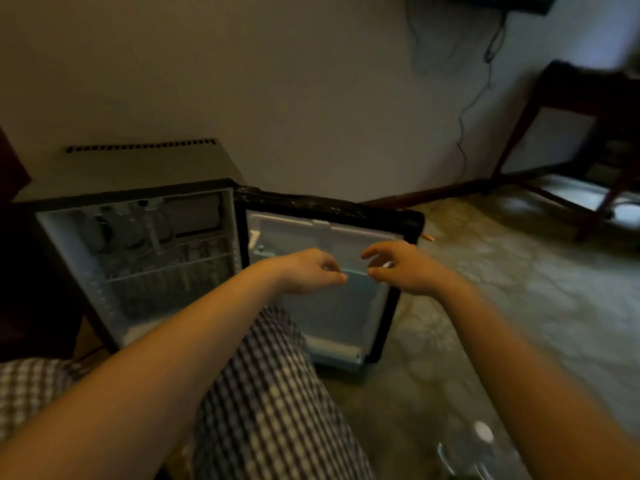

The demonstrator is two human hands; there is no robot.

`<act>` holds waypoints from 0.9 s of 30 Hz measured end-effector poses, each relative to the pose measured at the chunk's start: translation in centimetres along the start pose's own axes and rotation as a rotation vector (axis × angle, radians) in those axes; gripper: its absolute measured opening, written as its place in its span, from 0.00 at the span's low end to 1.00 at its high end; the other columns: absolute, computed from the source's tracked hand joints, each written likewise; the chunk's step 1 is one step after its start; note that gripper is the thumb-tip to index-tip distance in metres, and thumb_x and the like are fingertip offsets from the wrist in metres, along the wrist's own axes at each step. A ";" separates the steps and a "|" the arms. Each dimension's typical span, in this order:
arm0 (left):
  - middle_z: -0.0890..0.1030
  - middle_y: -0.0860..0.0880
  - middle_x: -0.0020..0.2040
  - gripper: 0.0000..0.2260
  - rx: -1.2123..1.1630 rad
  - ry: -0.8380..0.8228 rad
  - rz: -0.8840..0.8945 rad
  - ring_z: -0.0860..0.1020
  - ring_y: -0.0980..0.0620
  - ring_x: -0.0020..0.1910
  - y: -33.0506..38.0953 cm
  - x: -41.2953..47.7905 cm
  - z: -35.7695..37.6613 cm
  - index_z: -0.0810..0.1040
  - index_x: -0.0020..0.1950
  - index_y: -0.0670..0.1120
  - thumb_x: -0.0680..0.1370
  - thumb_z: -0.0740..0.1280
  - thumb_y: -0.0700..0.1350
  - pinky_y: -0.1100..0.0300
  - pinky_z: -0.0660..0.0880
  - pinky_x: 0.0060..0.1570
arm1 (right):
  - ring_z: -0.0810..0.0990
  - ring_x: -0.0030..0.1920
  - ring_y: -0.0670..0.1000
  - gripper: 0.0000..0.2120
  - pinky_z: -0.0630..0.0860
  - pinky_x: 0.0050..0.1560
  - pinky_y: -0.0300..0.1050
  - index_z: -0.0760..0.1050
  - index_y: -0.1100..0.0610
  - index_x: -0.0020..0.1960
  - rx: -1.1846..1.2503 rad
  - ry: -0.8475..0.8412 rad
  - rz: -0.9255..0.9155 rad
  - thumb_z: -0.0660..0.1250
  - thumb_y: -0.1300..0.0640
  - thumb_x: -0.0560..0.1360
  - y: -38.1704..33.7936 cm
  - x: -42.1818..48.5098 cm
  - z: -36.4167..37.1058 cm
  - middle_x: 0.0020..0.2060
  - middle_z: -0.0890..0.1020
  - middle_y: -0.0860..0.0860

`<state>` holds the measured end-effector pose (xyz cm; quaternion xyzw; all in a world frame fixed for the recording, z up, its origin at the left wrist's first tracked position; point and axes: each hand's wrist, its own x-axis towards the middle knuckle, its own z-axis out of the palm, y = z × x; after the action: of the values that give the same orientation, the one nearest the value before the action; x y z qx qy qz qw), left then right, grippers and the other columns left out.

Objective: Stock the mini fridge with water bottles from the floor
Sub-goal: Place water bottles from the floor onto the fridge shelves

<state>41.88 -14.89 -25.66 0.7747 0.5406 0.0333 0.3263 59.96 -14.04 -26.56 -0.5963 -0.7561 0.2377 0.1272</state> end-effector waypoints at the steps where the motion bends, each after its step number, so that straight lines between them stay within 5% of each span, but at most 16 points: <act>1: 0.72 0.46 0.67 0.19 0.006 -0.021 0.016 0.72 0.47 0.64 1.1 0.1 1.1 0.70 0.67 0.44 0.80 0.58 0.52 0.53 0.70 0.64 | 0.79 0.54 0.54 0.17 0.75 0.57 0.47 0.72 0.58 0.65 0.000 -0.004 0.026 0.64 0.59 0.76 1.6 -1.5 -0.2 0.56 0.80 0.57; 7: 0.76 0.47 0.62 0.17 0.031 -0.179 0.115 0.75 0.49 0.58 5.7 1.2 10.3 0.73 0.62 0.45 0.78 0.60 0.53 0.53 0.73 0.60 | 0.80 0.51 0.55 0.18 0.76 0.56 0.47 0.71 0.60 0.65 0.083 -0.064 0.236 0.64 0.60 0.76 11.2 -10.7 1.9 0.55 0.80 0.58; 14: 0.74 0.46 0.64 0.18 0.000 -0.461 0.083 0.74 0.48 0.61 9.2 1.9 22.3 0.71 0.66 0.44 0.79 0.59 0.52 0.55 0.70 0.60 | 0.78 0.50 0.50 0.16 0.75 0.55 0.43 0.71 0.58 0.63 0.152 -0.138 0.518 0.64 0.57 0.76 20.1 -19.4 8.8 0.54 0.79 0.55; 22: 0.72 0.44 0.67 0.21 -0.016 -0.610 -0.026 0.72 0.46 0.64 9.0 0.8 32.0 0.67 0.69 0.43 0.79 0.61 0.50 0.54 0.70 0.62 | 0.76 0.60 0.55 0.18 0.73 0.62 0.49 0.72 0.58 0.64 0.057 -0.334 0.763 0.65 0.53 0.75 23.8 -25.4 17.5 0.61 0.76 0.56; 27: 0.70 0.43 0.68 0.22 0.022 -0.644 -0.027 0.71 0.46 0.65 8.8 0.4 32.9 0.65 0.71 0.43 0.79 0.60 0.51 0.54 0.69 0.63 | 0.77 0.58 0.54 0.19 0.75 0.60 0.49 0.70 0.55 0.63 0.012 -0.298 0.809 0.63 0.49 0.76 24.2 -27.4 22.3 0.60 0.77 0.55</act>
<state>62.51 -31.80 -46.84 0.7416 0.4201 -0.2237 0.4727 76.72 -40.80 -55.46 -0.8031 -0.4702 0.3564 -0.0836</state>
